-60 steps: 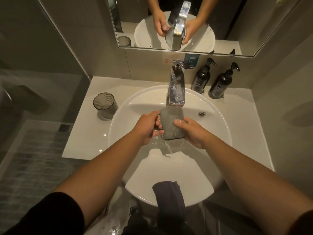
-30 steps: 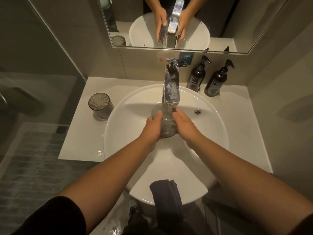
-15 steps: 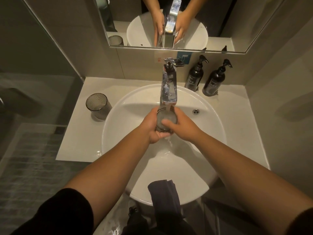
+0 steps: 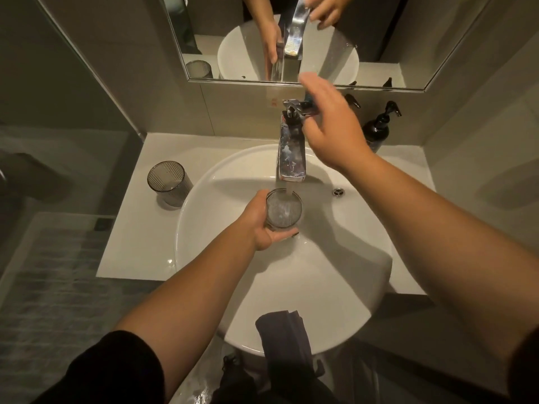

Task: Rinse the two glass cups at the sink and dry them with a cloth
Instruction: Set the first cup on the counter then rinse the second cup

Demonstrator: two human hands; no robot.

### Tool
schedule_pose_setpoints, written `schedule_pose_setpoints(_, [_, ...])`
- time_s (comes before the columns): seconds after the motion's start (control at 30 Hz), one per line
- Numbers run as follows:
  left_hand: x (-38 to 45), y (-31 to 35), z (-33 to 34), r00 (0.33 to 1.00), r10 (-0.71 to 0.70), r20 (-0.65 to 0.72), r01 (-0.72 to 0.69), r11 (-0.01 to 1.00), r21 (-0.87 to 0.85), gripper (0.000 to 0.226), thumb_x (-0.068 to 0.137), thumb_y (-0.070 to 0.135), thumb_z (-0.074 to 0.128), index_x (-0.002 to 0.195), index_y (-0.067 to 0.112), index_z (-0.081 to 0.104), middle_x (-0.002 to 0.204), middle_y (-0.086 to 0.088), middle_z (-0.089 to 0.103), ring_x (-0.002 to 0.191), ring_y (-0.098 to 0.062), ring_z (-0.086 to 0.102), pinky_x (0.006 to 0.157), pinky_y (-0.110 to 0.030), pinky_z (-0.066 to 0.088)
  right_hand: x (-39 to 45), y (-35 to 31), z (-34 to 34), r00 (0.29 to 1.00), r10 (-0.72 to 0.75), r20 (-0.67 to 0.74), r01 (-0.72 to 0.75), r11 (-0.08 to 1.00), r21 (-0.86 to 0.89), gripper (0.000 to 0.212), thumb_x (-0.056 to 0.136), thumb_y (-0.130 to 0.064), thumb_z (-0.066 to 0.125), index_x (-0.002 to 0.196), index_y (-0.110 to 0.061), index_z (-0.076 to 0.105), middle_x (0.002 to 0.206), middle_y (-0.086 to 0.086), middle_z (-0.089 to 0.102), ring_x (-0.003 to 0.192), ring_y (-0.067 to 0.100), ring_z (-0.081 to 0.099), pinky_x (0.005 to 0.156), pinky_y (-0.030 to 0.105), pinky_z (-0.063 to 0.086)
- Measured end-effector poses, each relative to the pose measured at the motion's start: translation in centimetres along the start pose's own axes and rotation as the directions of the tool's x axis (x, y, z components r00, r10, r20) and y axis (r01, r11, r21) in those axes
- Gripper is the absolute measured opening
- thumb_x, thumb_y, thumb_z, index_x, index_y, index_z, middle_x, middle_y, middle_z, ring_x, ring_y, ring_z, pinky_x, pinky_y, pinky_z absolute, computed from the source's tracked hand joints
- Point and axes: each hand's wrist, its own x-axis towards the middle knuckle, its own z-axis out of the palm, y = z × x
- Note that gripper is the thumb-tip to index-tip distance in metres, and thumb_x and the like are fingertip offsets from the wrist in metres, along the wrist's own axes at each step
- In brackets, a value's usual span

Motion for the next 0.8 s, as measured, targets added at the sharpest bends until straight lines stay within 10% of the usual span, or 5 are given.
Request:
schedule_pose_setpoints(0.23, [-0.7,0.4,-0.7,1.000,0.016,0.010,-0.017,1.000,0.009,0.043,0.090,0.040,0.056,0.124,0.016,0.067,0.114,-0.015,0.071,0.098,-0.033,0.070,0.059,-0.048,0.062,-3.7,1.1,2.1,0.987,-0.127,0.101,0.145,0.968,-0.202,0.065,0.080,0.003,0.050,0.144,-0.006,0.041,0.152,0.012,0.039,0.145,0.031,0.028,0.118,0.043,0.025])
schedule_pose_setpoints(0.43, [-2.2,0.2,-2.6,0.997,0.070,0.038,-0.073,0.995,0.072,0.028,0.084,0.038,0.063,0.102,0.019,0.072,0.093,-0.010,0.075,0.086,-0.030,0.073,0.083,-0.049,0.061,-8.3,0.3,3.3,0.963,0.270,-0.003,-0.269,0.959,0.091,0.069,0.092,-0.010,0.048,0.154,-0.016,0.018,0.161,0.003,0.019,0.147,0.015,0.020,0.117,0.022,0.018])
schedule_pose_setpoints(0.57, [-3.0,-1.4,-3.9,0.980,0.196,0.021,-0.196,0.956,0.219,0.052,0.078,0.054,0.065,0.119,0.022,0.064,0.110,-0.009,0.074,0.093,-0.027,0.072,0.076,-0.045,0.062,-12.0,0.2,5.6,0.747,0.587,0.314,-0.654,0.732,0.188,0.043,0.091,-0.043,0.052,0.129,-0.023,0.052,0.128,0.001,0.056,0.113,0.019,0.055,0.099,0.038,0.045])
schedule_pose_setpoints(0.67, [-4.1,-3.0,-4.5,0.902,0.432,0.009,-0.394,0.812,0.431,0.065,0.085,0.059,0.055,0.138,0.023,0.040,0.133,-0.010,0.060,0.107,-0.025,0.066,0.080,-0.043,0.060,-12.8,-1.9,6.4,0.599,0.552,0.580,-0.790,0.523,0.319,0.038,0.095,-0.053,0.048,0.109,-0.021,0.063,0.106,-0.005,0.066,0.092,0.018,0.062,0.084,0.036,0.050])
schedule_pose_setpoints(0.8, [-6.6,-4.1,-5.4,0.761,0.635,0.134,-0.543,0.510,0.667,0.075,0.099,0.046,0.052,0.157,0.034,0.005,0.163,0.002,0.020,0.145,-0.019,0.032,0.107,-0.027,0.030,-12.4,-3.8,7.1,0.589,0.462,0.663,-0.787,0.514,0.342,0.042,0.091,-0.058,0.052,0.109,-0.022,0.064,0.110,0.001,0.065,0.096,0.018,0.060,0.089,0.040,0.054])
